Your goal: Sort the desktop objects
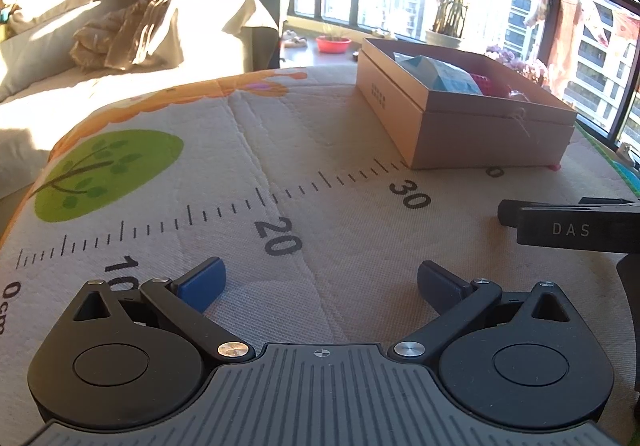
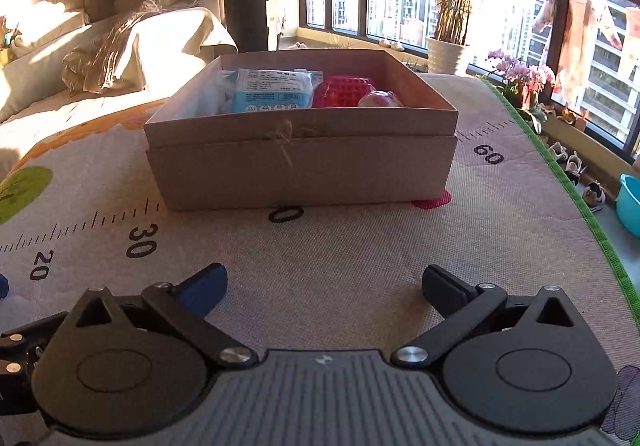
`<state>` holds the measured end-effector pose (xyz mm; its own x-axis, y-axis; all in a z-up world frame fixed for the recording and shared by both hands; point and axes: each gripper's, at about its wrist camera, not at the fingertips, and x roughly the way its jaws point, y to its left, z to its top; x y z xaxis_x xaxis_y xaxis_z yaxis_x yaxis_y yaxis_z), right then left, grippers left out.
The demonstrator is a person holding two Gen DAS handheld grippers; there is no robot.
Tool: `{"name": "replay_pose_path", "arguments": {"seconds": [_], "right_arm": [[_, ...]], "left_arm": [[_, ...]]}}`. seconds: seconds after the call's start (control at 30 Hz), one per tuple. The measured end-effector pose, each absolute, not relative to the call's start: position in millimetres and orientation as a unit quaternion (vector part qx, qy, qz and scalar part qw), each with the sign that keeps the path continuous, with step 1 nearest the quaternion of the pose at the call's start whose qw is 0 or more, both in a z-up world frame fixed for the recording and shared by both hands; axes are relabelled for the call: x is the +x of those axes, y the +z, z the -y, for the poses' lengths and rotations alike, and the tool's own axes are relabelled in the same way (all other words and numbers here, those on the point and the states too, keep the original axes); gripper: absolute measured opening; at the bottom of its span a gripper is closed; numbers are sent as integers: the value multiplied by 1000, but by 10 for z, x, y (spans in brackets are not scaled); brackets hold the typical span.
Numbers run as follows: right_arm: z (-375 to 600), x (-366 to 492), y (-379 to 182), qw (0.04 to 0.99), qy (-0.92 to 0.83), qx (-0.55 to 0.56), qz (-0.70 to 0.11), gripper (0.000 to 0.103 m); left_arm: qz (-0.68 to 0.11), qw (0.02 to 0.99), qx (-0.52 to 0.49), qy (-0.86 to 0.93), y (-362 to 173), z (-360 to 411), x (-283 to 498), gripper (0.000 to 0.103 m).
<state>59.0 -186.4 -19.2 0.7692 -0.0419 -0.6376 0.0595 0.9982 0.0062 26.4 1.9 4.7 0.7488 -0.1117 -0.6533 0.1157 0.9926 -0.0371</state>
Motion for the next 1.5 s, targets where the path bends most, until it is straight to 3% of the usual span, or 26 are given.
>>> {"name": "replay_pose_path", "arguments": {"seconds": [1.5], "right_arm": [[1867, 588, -190, 940, -27, 13, -339, 103]], "left_arm": [[-346, 936, -8, -64, 50, -63, 279, 103]]}}
